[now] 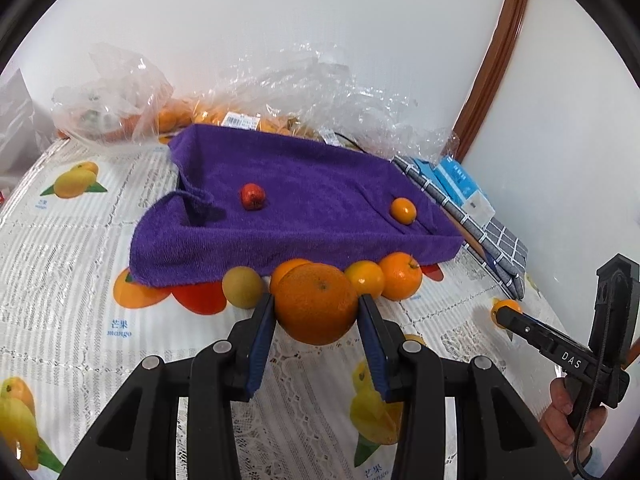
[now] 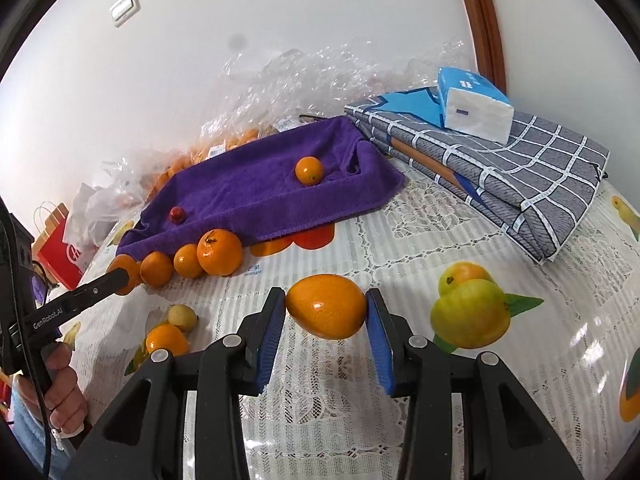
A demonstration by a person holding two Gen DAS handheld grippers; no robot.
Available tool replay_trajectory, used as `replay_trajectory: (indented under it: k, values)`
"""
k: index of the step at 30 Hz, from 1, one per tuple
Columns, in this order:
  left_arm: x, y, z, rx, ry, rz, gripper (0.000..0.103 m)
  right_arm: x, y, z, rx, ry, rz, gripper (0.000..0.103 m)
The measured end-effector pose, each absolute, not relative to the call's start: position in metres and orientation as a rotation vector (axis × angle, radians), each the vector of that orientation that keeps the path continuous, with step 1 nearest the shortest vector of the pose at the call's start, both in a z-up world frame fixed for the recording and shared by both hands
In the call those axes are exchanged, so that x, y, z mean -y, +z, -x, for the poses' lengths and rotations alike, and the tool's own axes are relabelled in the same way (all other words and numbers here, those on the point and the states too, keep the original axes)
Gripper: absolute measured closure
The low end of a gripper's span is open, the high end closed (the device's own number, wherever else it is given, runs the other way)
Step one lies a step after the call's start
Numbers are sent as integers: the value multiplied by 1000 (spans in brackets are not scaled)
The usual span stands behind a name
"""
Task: Organize fruits
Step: 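Grasp an oval orange with the right tool while the left tool grasps a large orange, then carry both oranges onto the purple towel and open both tools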
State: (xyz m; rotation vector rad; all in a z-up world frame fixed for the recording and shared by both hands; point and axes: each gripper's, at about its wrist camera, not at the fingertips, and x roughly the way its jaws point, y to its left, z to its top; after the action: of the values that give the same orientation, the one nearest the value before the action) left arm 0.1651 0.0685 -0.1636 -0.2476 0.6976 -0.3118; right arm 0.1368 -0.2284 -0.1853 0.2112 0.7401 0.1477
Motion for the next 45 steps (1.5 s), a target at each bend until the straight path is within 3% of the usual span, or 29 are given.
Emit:
replay_trajectory:
  k: [13, 27, 36, 45]
  values:
    - [-72, -156, -158, -655, -344, 276, 63, 230, -183, -136, -760, 123, -230, 62]
    - [-84, -123, -156, -597, -204, 234, 63, 209, -131, -163, -697, 150, -152, 62]
    - [-90, -90, -202, -574, -143, 206, 63, 188, -104, -211, -614, 158, -129, 62]
    - [-114, -118, -245, -594, -132, 284, 63, 183, -120, -254, -631, 197, -129, 62]
